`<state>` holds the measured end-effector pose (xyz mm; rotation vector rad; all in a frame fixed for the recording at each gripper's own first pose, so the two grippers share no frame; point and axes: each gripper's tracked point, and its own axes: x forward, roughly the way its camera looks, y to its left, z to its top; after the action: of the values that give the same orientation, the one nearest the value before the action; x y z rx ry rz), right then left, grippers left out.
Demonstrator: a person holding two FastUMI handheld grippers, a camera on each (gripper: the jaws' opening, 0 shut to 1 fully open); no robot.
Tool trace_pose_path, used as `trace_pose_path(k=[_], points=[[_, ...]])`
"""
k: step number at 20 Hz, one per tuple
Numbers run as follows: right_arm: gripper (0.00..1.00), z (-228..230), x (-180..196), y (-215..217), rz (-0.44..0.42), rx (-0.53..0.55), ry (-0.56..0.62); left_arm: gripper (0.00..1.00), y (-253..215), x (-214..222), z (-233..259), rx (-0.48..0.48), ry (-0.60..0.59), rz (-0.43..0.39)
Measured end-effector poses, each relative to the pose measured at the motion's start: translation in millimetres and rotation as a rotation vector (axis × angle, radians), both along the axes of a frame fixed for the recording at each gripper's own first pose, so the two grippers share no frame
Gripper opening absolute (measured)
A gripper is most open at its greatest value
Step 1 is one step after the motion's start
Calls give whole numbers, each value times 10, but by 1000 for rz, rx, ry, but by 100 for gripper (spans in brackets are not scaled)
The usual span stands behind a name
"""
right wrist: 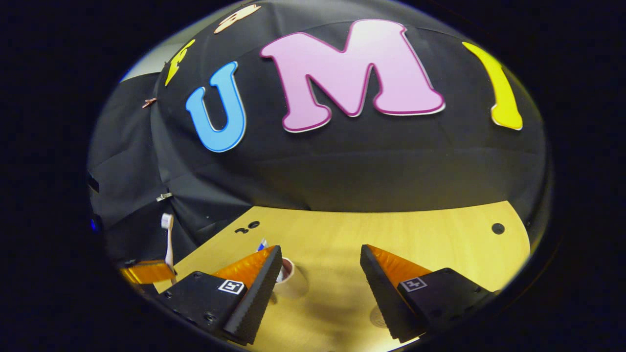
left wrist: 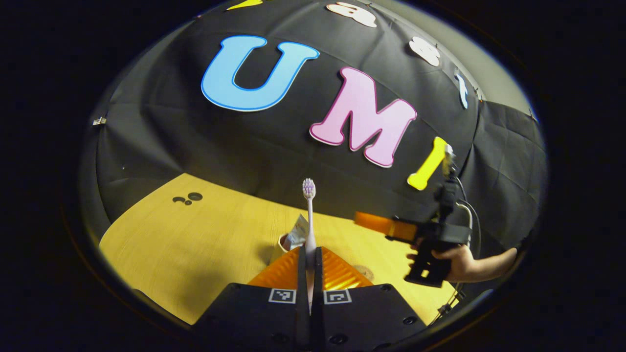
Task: Put the toothbrush and toothpaste on the desktop into the cup, then pick up the cup and place it on the coaster on the desktop.
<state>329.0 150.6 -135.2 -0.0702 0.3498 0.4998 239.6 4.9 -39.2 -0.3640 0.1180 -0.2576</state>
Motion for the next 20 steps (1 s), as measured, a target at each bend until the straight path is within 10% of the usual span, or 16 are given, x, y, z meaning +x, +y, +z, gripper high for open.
trace_pose_path(k=[11,20], points=[[98,211,-88,-1437,-188,-72,-36,6,152,1147,8,-24,-96,89],[98,77,-335,-1757,-244,-109,-18,6,149,1588,-167,-83,-180,85]])
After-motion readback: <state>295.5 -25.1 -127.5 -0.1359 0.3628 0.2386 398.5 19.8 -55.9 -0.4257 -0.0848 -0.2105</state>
